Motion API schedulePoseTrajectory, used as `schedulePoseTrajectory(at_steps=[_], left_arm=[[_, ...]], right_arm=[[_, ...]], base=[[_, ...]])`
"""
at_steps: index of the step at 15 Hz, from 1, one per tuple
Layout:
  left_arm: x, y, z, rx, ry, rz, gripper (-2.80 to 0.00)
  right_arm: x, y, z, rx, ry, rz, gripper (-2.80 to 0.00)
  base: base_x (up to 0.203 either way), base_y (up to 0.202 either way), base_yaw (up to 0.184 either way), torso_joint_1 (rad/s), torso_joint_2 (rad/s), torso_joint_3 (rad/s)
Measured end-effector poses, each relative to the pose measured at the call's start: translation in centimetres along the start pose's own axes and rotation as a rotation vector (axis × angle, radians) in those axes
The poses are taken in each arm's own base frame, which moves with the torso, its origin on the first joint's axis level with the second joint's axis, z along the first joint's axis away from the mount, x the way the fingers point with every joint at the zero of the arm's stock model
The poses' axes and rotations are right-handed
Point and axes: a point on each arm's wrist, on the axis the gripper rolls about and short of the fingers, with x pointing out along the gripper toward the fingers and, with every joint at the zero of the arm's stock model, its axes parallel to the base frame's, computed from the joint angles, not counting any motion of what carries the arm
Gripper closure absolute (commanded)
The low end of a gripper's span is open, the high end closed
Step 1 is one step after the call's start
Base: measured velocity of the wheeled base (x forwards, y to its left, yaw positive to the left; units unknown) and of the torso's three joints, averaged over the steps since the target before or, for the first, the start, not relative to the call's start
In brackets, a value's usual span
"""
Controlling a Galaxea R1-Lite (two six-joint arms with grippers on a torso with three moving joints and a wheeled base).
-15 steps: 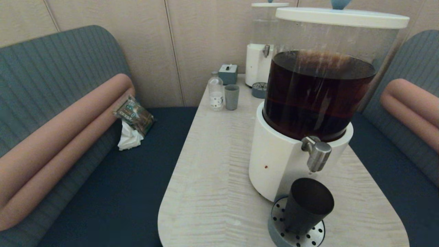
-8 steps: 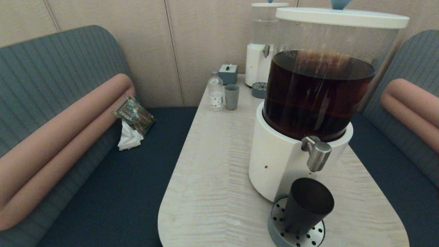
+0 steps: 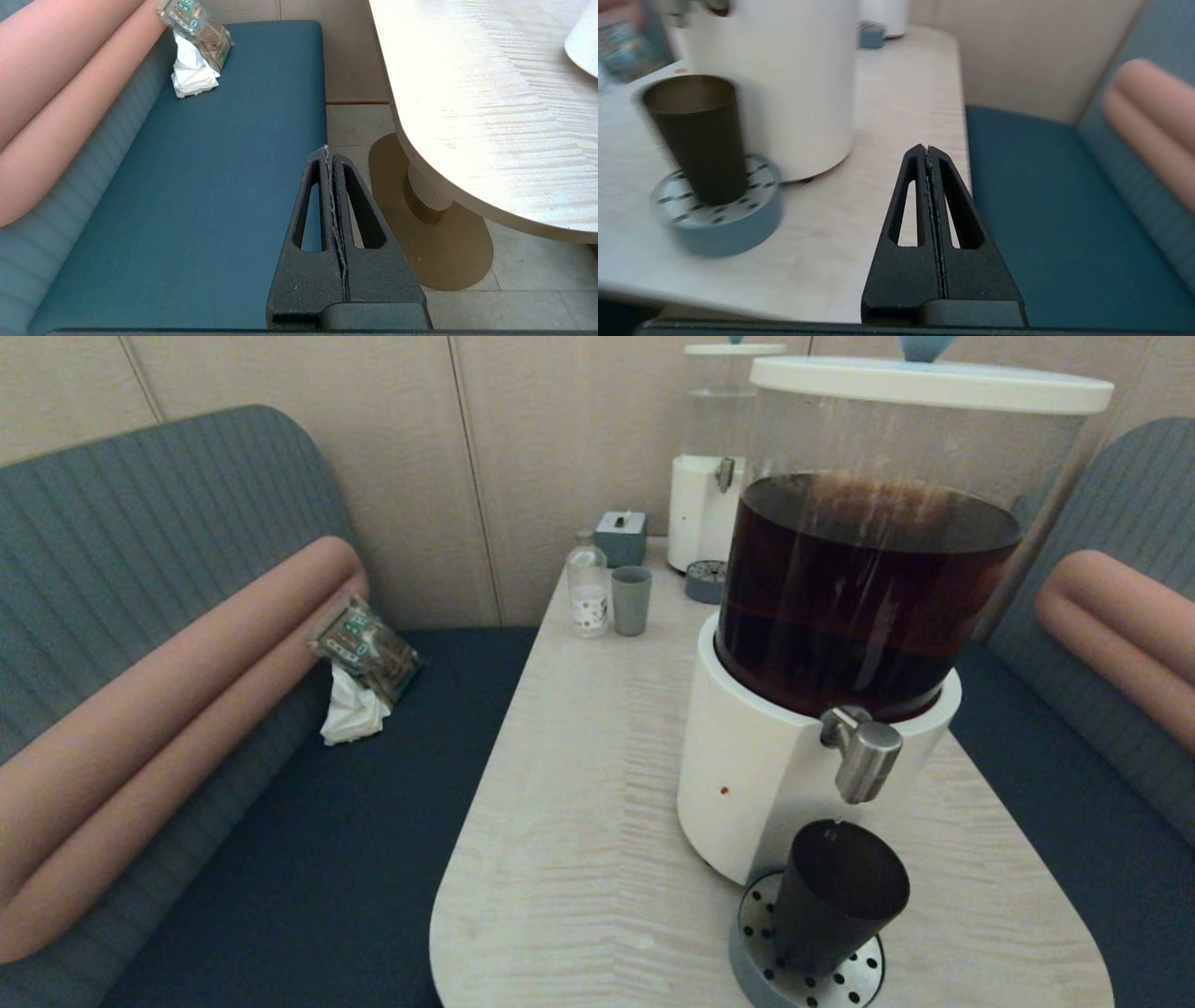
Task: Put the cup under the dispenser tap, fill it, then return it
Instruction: Turn off the faucet
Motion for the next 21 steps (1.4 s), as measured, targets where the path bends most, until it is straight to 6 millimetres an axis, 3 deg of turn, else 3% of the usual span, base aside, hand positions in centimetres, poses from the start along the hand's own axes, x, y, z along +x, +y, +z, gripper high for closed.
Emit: schedulePoseTrajectory(at_steps=[3, 6, 21], left_arm=[[0.0, 0.0, 0.0, 0.0, 0.0, 0.0, 0.0], [0.0, 0.0, 0.0, 0.0, 0.0, 0.0, 0.0], [0.0, 0.0, 0.0, 0.0, -0.001, 0.0, 0.0]], right_arm=[[0.7, 0.1, -2.0, 0.006, -0.023, -0.029, 0.0], [0.8, 0.2, -3.4, 0.012, 0.079, -0.016, 0.0], [0.7, 0.3, -4.4, 0.048, 0.168, -0.005, 0.0]], base=[[0.0, 0.0, 0.0, 0.0, 0.0, 0.0], [0.0, 0.0, 0.0, 0.0, 0.0, 0.0], [0.0, 0.0, 0.0, 0.0, 0.0, 0.0]])
